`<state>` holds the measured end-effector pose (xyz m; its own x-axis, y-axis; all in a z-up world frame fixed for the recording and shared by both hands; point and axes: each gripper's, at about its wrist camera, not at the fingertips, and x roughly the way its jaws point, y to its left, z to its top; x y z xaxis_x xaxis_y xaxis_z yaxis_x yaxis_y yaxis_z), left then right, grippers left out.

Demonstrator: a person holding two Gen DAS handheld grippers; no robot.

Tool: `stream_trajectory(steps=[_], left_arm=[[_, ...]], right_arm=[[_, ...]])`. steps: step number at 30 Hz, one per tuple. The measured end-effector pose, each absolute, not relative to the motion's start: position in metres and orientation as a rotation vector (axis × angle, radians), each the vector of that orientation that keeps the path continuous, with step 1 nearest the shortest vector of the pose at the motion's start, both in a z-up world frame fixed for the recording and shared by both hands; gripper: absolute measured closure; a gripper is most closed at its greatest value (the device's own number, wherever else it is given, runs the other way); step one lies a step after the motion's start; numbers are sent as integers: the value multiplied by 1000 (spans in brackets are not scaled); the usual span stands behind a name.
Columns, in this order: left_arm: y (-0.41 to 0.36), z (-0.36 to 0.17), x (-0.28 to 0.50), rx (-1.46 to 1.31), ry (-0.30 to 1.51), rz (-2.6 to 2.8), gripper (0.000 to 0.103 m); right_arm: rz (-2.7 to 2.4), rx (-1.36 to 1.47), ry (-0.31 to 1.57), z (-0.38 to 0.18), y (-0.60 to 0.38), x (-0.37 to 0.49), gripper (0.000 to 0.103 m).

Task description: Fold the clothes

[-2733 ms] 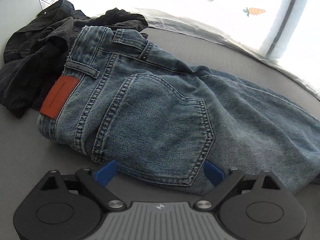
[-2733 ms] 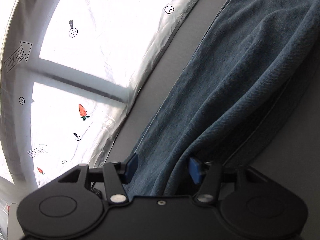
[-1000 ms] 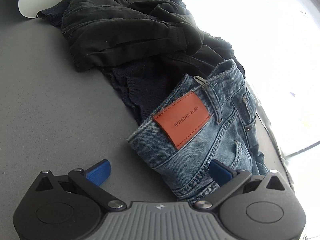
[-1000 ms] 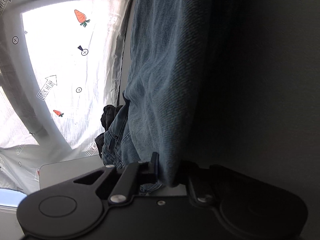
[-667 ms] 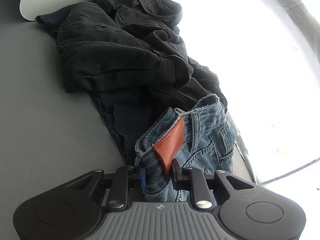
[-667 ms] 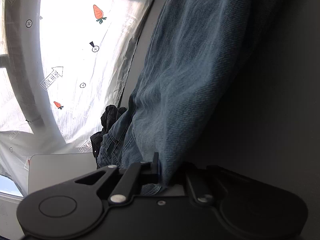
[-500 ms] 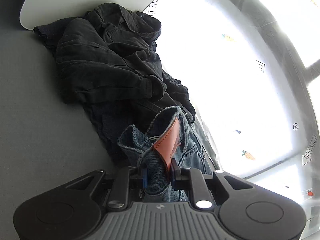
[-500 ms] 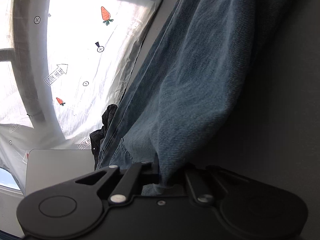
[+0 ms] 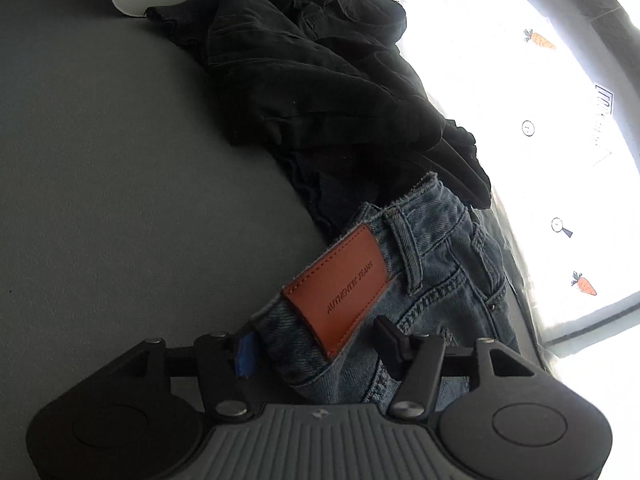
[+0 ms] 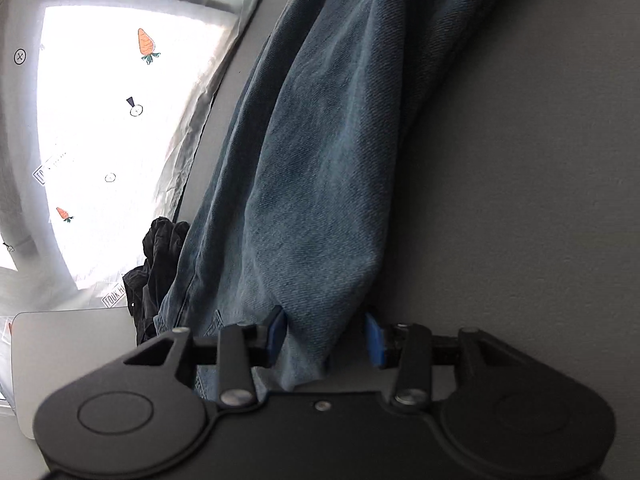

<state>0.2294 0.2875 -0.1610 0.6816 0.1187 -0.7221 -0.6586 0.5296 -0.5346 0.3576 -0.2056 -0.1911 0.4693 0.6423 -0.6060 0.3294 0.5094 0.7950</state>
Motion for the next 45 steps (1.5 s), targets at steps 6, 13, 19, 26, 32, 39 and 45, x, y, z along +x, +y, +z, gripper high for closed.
stream_trajectory(steps=[6, 13, 19, 26, 32, 39, 45], left_arm=[[273, -128, 220, -707, 624, 611, 37], [211, -99, 251, -450, 641, 402, 83], [119, -127, 314, -303, 775, 102, 85], [63, -169, 394, -244, 832, 44, 78], [77, -178, 444, -304, 740, 118, 78], [76, -178, 484, -245, 697, 172, 78], [90, -180, 493, -291, 679, 161, 78]], right_arm=[[44, 917, 920, -176, -283, 321, 72], [-18, 573, 780, -146, -333, 307, 90], [-69, 564, 850, -159, -342, 332, 90], [-126, 471, 838, -147, -388, 360, 71], [-162, 309, 802, -141, -431, 421, 65], [-49, 118, 828, -167, -439, 521, 67], [-12, 39, 858, -172, -424, 574, 68]])
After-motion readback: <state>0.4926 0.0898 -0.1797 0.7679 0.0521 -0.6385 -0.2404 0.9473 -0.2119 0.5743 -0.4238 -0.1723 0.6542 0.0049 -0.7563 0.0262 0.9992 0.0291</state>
